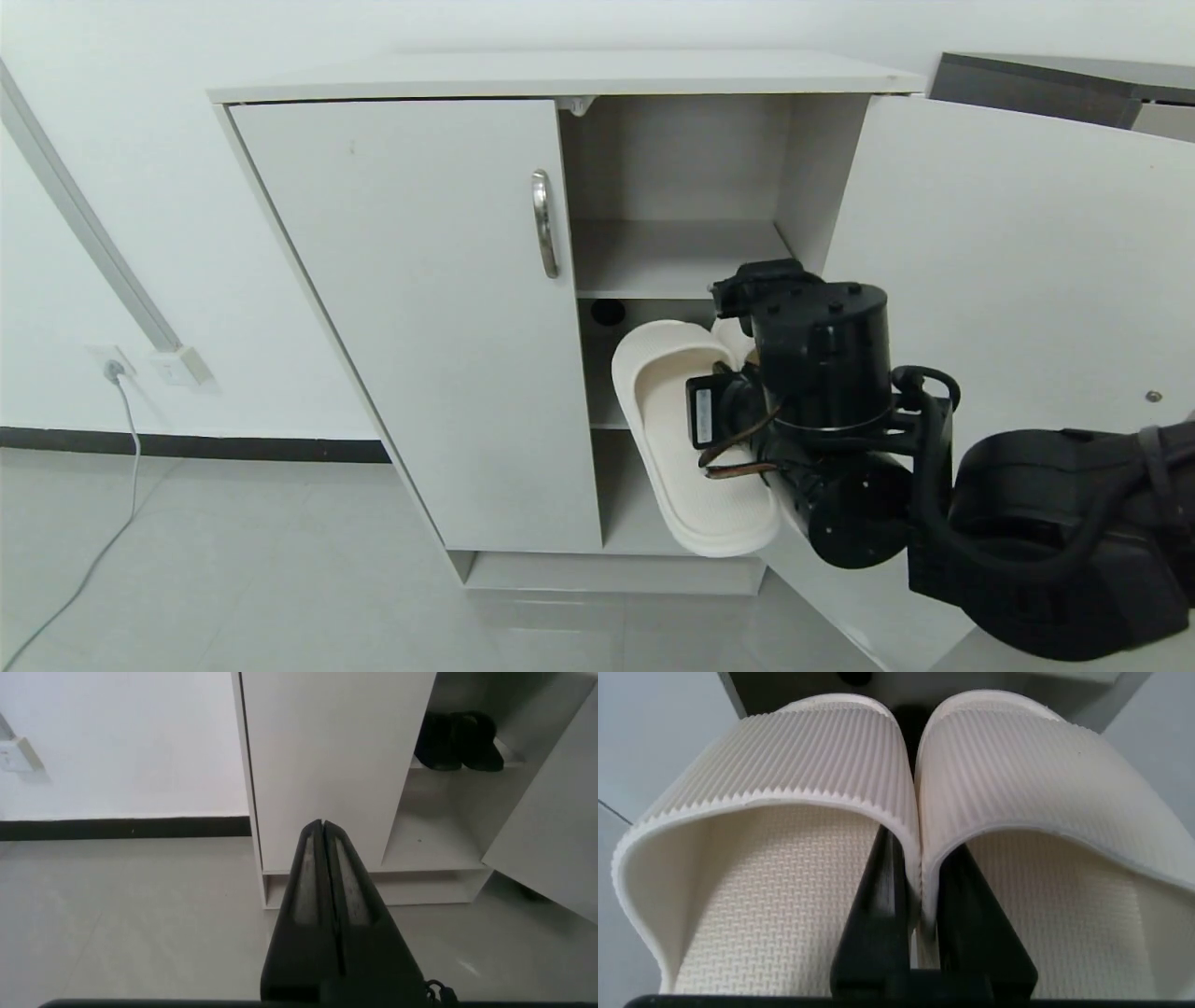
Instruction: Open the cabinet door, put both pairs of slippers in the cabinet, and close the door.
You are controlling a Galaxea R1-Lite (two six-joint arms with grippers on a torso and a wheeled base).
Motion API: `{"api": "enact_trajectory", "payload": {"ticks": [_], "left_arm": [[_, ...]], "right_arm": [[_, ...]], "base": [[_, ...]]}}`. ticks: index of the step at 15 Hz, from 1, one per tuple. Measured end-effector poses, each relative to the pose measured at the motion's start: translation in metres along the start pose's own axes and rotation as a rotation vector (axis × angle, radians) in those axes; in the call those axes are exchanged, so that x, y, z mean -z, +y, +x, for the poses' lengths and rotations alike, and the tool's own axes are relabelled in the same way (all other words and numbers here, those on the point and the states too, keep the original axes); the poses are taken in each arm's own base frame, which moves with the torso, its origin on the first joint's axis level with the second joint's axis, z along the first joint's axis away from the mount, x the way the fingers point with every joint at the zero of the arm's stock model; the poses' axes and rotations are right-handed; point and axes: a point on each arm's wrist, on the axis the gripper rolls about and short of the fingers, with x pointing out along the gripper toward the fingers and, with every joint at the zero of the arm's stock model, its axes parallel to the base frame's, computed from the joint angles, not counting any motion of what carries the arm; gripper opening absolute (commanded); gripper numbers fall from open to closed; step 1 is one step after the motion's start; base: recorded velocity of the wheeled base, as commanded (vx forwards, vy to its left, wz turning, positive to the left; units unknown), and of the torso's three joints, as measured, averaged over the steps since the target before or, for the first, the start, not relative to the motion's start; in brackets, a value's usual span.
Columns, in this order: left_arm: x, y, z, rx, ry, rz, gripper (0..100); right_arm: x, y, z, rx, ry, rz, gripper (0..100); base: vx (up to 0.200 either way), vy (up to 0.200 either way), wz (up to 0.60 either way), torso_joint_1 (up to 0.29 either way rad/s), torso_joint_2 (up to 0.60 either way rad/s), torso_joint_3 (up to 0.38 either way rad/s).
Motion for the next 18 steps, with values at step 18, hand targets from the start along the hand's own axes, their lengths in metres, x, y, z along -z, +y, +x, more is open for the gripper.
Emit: {"api": "enact_trajectory", "payload": {"ticks": [18], "left_arm": [[0.000, 0.000, 0.000, 0.000, 0.000, 0.001, 0]], "right_arm": [[-0.031, 0.016, 0.019, 0.095, -0.021, 0.048, 0]], "base": [[0.089, 0.000, 0.00, 0.001, 0.00, 0.001]]}}
